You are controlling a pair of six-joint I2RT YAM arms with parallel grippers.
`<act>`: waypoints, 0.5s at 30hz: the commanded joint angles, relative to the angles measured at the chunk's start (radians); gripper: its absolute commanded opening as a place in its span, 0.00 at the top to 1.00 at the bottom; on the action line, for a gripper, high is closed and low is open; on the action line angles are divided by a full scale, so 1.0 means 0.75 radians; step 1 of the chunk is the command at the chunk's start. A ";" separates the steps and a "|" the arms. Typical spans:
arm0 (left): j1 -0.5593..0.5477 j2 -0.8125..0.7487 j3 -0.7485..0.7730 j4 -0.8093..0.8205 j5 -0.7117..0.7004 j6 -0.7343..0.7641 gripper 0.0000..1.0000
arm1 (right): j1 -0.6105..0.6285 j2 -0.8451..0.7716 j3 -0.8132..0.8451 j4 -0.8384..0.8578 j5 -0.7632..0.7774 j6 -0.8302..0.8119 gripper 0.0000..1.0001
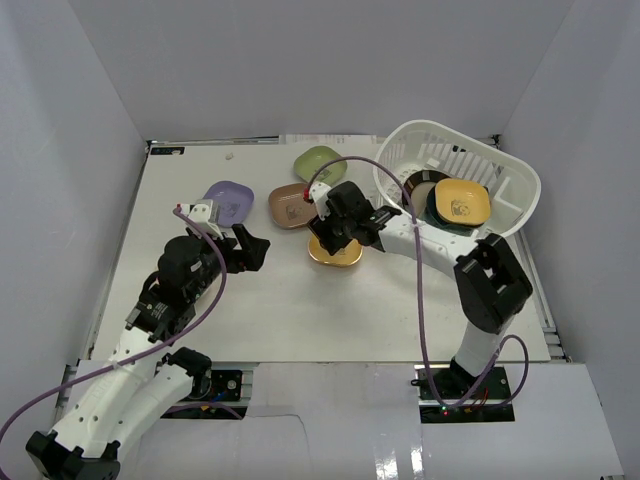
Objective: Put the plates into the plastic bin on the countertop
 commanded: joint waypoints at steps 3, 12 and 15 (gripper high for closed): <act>0.003 -0.021 0.024 -0.011 -0.018 0.000 0.02 | 0.009 -0.118 -0.121 0.115 -0.267 0.021 0.33; 0.009 -0.037 0.034 -0.032 -0.089 -0.006 0.02 | 0.062 0.046 -0.072 0.024 -0.220 -0.047 0.38; 0.013 -0.047 0.036 -0.032 -0.098 -0.006 0.02 | 0.074 0.056 -0.056 0.039 -0.177 -0.051 0.44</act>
